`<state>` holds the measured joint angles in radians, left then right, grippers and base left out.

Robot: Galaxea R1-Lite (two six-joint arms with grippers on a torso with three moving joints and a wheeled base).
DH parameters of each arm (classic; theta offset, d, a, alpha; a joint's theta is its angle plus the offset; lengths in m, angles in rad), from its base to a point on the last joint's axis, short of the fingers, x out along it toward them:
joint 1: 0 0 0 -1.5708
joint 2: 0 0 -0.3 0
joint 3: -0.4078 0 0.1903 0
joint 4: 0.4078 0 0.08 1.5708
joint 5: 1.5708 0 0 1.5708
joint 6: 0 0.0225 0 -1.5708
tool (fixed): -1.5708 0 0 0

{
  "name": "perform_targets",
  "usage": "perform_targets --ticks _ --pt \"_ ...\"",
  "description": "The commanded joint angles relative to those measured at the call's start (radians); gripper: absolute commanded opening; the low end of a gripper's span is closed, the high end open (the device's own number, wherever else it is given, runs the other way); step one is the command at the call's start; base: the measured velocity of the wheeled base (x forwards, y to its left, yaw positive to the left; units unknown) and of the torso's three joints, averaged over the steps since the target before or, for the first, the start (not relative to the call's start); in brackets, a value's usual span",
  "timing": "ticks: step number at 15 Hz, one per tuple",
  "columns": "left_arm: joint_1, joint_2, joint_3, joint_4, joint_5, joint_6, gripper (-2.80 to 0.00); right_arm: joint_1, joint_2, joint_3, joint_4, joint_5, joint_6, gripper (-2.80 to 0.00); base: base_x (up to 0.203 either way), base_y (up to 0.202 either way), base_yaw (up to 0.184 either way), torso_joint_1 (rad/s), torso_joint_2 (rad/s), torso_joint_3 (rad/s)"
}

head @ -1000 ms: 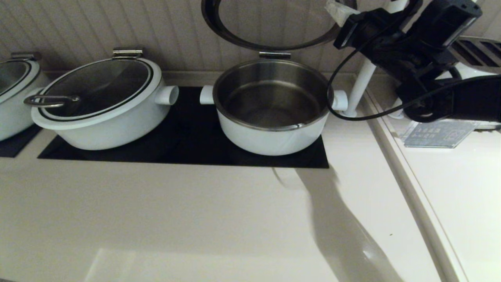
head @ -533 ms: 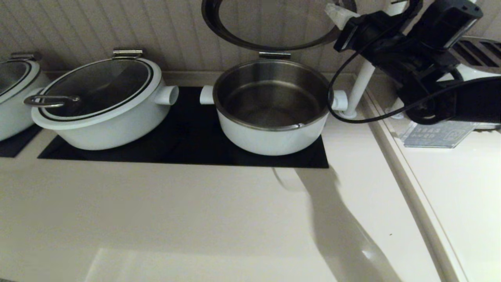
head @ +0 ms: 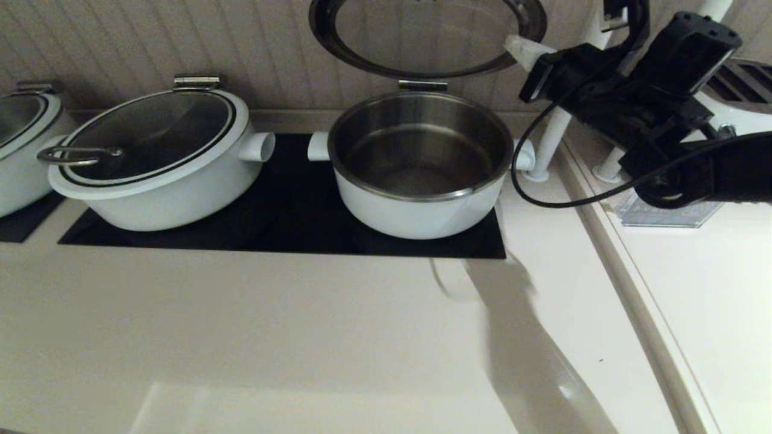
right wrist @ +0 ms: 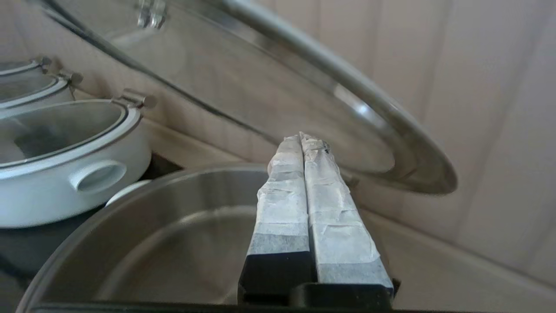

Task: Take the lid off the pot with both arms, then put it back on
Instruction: Open the pot lid completely, then close the pot lid

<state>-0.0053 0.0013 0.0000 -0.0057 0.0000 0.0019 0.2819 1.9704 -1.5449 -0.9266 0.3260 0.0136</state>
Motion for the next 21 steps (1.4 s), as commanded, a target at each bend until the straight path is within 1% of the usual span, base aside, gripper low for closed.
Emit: perform_targets --ticks 1,12,16,18,21 --pt "-0.001 -0.001 0.0 0.0 0.0 0.0 -2.8 -0.002 -0.016 0.033 -0.004 0.003 0.0 -2.8 0.0 0.0 0.0 0.0 0.0 0.0" --pt "0.0 -0.001 0.0 -0.001 0.0 0.0 -2.8 -0.026 -0.158 0.228 0.0 0.004 -0.001 -2.8 0.0 0.0 0.0 0.0 0.0 0.0" --pt "0.001 -0.001 0.0 -0.002 0.0 0.0 -2.8 -0.059 -0.225 0.294 0.002 0.004 -0.001 -2.8 0.0 0.0 0.0 0.0 0.0 0.0" --pt "0.001 -0.001 0.0 -0.002 0.0 0.0 -2.8 -0.083 -0.248 0.298 0.003 0.005 -0.001 -2.8 0.0 0.0 0.0 0.0 0.0 0.0" --pt "0.001 -0.001 0.0 0.0 0.0 0.0 -2.8 -0.102 -0.302 0.282 0.092 0.01 0.001 -2.8 0.0 0.0 0.0 0.0 0.0 0.0"
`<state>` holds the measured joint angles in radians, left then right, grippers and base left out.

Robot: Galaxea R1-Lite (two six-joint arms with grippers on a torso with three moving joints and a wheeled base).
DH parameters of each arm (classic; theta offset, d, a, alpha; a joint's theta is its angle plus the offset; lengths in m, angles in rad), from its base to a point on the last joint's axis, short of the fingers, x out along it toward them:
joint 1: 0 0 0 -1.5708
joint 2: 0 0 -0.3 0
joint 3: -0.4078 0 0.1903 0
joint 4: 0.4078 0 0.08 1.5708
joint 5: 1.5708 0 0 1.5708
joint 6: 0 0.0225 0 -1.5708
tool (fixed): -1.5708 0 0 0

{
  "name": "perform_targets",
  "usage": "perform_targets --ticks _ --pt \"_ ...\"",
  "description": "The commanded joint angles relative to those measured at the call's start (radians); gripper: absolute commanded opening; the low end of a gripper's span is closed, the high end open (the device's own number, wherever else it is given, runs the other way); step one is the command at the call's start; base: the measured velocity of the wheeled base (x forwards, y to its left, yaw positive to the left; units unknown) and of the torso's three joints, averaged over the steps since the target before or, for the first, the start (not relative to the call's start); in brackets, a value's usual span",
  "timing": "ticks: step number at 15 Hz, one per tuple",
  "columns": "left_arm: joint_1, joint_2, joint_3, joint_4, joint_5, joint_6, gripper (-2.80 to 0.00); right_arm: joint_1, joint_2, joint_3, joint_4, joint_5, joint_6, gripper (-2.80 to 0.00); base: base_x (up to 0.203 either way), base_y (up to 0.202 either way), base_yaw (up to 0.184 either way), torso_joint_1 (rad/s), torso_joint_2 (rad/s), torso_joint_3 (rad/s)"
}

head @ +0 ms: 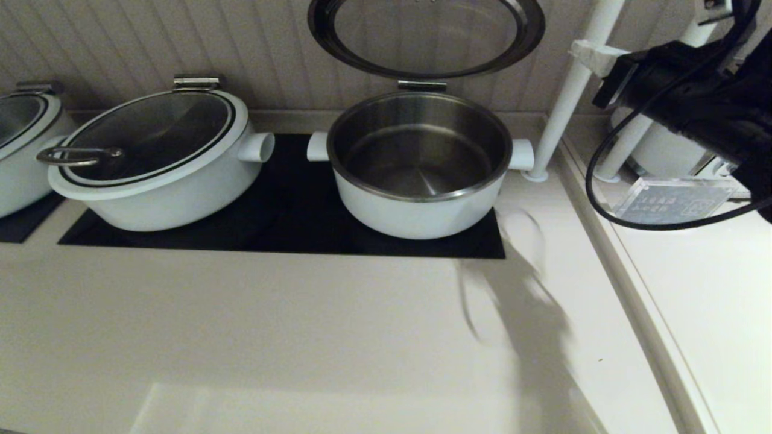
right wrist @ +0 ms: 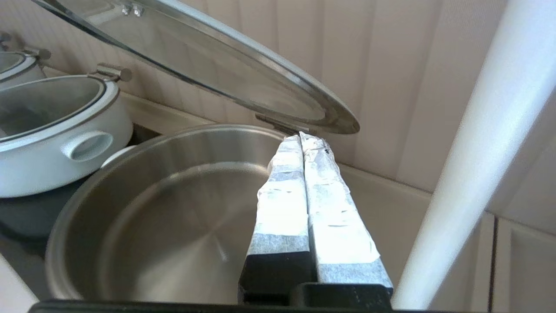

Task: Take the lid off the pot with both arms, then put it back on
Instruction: Close the pot lid

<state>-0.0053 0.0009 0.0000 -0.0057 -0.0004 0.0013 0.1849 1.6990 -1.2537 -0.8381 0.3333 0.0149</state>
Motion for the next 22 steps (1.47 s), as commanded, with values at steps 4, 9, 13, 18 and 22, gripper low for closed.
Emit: perform_targets --ticks 4,9,13,18,22 --pt "0.001 -0.001 0.0 0.0 0.0 0.0 -2.8 -0.005 -0.006 -0.113 0.012 0.02 0.001 -2.8 0.0 0.0 0.0 0.0 0.0 0.0" --pt "-0.001 -0.001 0.0 -0.001 0.0 0.0 -2.8 -0.005 0.128 -0.415 0.044 0.07 0.0 -2.8 0.0 0.0 0.0 0.0 0.0 0.0" --pt "-0.001 -0.001 0.0 -0.001 0.0 0.0 -2.8 -0.007 0.235 -0.518 0.044 0.156 -0.035 -2.8 0.0 0.0 0.0 0.0 0.0 0.0" --pt "0.001 -0.001 0.0 0.0 0.0 0.0 -2.8 -0.005 0.28 -0.545 0.042 0.197 -0.079 -2.8 0.0 0.0 0.0 0.0 0.0 0.0" --pt "0.001 -0.001 0.0 -0.001 0.0 0.0 -2.8 -0.005 0.291 -0.547 0.042 0.199 -0.079 -2.8 0.0 0.0 0.0 0.0 0.0 0.0"
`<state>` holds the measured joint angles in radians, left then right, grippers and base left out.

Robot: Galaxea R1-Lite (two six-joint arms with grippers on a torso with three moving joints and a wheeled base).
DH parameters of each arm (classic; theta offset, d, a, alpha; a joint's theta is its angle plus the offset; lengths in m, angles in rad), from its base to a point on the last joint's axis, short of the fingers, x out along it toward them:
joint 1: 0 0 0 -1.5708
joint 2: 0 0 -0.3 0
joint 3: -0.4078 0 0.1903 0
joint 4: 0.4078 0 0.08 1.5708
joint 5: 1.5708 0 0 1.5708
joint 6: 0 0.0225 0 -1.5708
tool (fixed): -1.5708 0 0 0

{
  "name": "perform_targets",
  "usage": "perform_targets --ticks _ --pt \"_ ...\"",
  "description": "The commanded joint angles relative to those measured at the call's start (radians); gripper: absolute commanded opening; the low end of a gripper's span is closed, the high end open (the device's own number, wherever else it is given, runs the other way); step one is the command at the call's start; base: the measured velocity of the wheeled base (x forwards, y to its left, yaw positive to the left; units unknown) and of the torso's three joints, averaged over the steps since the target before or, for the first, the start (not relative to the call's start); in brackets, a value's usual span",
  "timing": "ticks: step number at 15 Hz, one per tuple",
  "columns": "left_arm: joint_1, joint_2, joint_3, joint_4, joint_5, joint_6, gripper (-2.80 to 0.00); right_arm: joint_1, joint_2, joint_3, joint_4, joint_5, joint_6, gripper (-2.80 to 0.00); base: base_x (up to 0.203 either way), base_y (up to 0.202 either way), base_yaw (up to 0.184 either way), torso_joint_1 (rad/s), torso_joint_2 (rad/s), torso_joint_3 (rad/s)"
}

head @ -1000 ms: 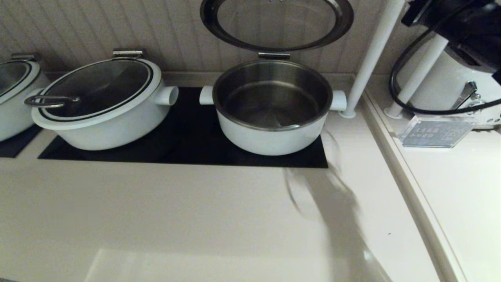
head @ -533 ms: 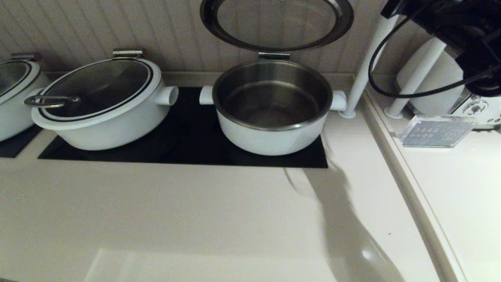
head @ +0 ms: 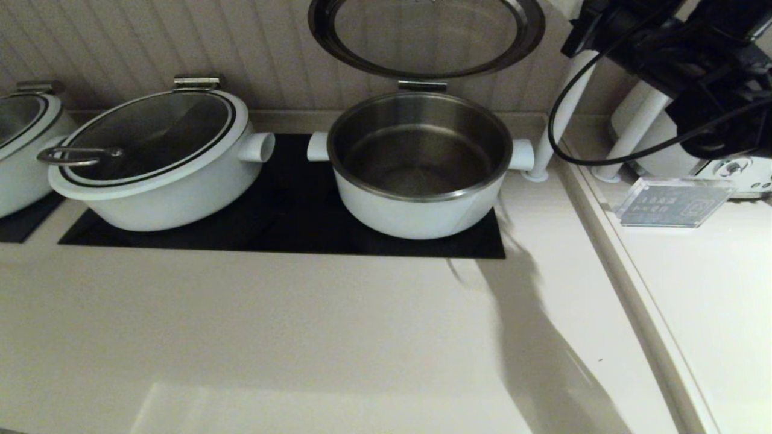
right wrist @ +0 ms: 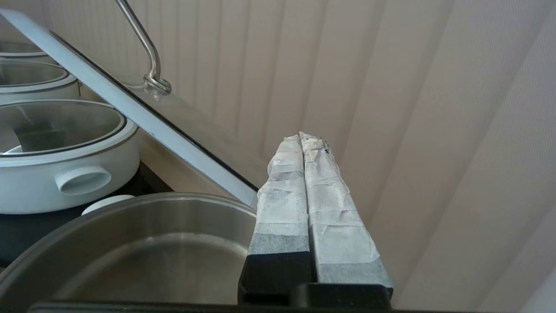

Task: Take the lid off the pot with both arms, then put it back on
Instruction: Close the pot lid

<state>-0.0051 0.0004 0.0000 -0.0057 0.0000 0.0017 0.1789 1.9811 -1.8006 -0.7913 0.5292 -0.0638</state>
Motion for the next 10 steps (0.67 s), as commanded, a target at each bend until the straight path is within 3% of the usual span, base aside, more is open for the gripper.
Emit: perform_targets --ticks 1,10 --pt "0.0 0.0 0.0 -0.001 0.0 0.0 -2.8 0.001 0.013 0.0 -0.005 0.005 -0.001 -2.8 0.0 0.0 0.0 0.0 0.0 0.0" --pt "-0.001 0.0 0.0 0.0 0.0 0.0 -2.8 0.001 0.018 0.009 -0.006 0.035 -0.001 -2.8 0.0 0.0 0.0 0.0 0.0 0.0"
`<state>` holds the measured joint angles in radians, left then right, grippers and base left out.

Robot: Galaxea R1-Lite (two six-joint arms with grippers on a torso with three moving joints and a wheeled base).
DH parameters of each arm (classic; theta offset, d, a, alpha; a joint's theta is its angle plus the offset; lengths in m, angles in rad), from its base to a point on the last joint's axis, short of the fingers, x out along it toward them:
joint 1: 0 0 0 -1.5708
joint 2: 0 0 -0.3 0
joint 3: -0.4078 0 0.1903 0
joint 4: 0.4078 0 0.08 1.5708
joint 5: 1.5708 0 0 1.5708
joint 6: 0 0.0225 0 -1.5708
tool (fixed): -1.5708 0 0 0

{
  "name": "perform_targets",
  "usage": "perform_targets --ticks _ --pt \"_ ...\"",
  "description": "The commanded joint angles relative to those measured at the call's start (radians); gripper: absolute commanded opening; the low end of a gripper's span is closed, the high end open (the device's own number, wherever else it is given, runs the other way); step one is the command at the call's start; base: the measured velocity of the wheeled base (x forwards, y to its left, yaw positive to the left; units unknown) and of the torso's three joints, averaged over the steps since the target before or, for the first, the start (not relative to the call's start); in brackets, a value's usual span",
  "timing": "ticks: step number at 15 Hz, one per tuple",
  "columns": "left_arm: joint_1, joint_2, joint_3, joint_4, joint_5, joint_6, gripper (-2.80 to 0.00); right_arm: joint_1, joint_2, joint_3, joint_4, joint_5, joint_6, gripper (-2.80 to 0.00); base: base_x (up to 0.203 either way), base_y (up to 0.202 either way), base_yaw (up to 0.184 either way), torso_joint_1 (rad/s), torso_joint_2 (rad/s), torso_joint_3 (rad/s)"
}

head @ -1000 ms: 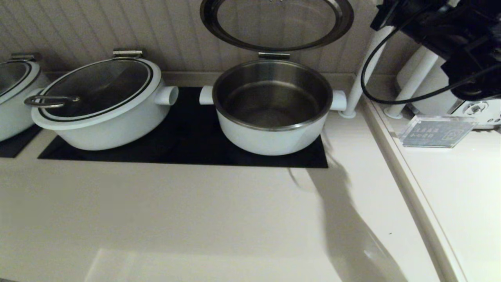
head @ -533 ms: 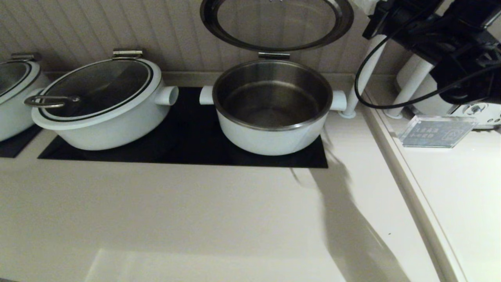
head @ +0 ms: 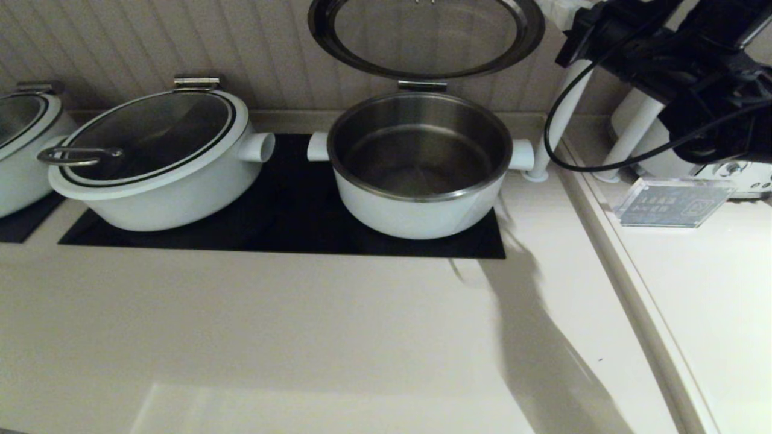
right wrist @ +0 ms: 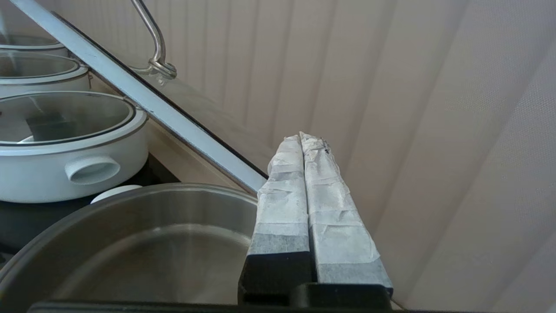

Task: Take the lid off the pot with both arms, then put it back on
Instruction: Close the pot lid

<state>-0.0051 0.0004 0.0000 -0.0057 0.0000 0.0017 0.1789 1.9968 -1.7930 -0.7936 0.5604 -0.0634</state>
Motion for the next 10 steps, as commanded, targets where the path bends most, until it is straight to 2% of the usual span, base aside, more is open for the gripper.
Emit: perform_targets --ticks 1,10 --pt "0.001 0.0 0.0 0.0 0.0 0.0 -2.8 0.001 0.0 0.001 -0.004 0.009 -0.001 -2.8 0.0 0.0 0.0 0.0 0.0 0.0" --pt "0.0 0.0 0.0 0.0 0.0 0.0 -2.8 0.001 -0.022 0.056 -0.006 0.027 0.002 -2.8 0.0 0.0 0.0 0.0 0.0 0.0"
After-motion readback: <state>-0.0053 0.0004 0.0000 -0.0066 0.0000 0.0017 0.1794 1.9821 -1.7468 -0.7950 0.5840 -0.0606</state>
